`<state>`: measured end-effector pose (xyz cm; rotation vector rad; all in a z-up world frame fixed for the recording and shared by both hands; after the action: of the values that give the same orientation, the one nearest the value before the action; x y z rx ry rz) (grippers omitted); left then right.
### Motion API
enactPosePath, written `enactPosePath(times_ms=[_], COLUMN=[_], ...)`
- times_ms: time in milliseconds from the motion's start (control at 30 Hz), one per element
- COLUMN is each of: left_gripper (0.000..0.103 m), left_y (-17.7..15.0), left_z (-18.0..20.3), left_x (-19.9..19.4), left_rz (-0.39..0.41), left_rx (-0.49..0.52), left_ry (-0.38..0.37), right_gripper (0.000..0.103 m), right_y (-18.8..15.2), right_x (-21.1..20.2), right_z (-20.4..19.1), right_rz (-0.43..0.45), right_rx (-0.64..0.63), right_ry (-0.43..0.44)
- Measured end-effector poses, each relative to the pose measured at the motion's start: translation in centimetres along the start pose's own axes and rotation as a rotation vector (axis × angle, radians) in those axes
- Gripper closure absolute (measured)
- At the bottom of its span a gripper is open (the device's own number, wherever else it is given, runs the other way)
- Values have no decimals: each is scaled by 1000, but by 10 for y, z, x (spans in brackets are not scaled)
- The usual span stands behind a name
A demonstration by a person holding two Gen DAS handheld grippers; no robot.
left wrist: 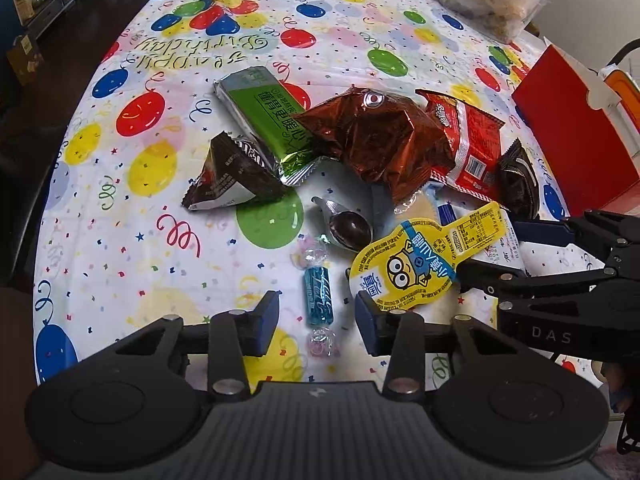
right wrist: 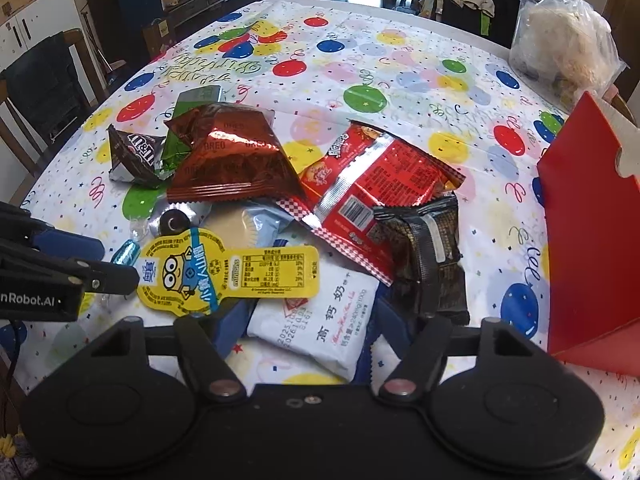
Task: Organize snacks
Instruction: 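Grasp the blue candy with the left tool while the right tool grasps the white biscuit packet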
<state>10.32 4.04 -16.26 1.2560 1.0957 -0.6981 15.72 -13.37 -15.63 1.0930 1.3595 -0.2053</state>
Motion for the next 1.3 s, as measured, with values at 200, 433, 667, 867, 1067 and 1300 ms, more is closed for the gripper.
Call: enactPosePath(times_ms=[200,433,667,867,1067,1300], left_gripper=[65,70,90,90,90,90], left_y=[-1,-2,0,-1,-1,-2], left_z=[-12,4,-2,-8,-13,-19], left_x=[1,-1,2,0,-5,-10], left_rz=[-11,-2,-14,-21,-19,-28], left_rx=[-41,30,6,-22,-51,-84], left_ry=[-13,-30,-36,-40,-54,-79], right_gripper=[36,40,45,46,46,47], right_y=[-5,-9,-12,-16,-21,-28], right_x=[-2,-4,-9,-15,-25,-41], right_z=[4,4,6,7,10,16], right_rz=[-13,-11,-2,1,15,28], right_rx=[25,37,49,67,86,127], right_ry=[-7,-8,2,10,-5,10])
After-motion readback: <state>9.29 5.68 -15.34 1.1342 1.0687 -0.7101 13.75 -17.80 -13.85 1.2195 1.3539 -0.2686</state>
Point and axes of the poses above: each gripper's, at about its wrist camera, not at the fingertips, and x roughly the way its jaws point, z to its right, y to its top, the point moved 2 cm from there along x, roughly the way its jaws point, and after that the axes turned 14 degrees about y, right-handed, at the moved point
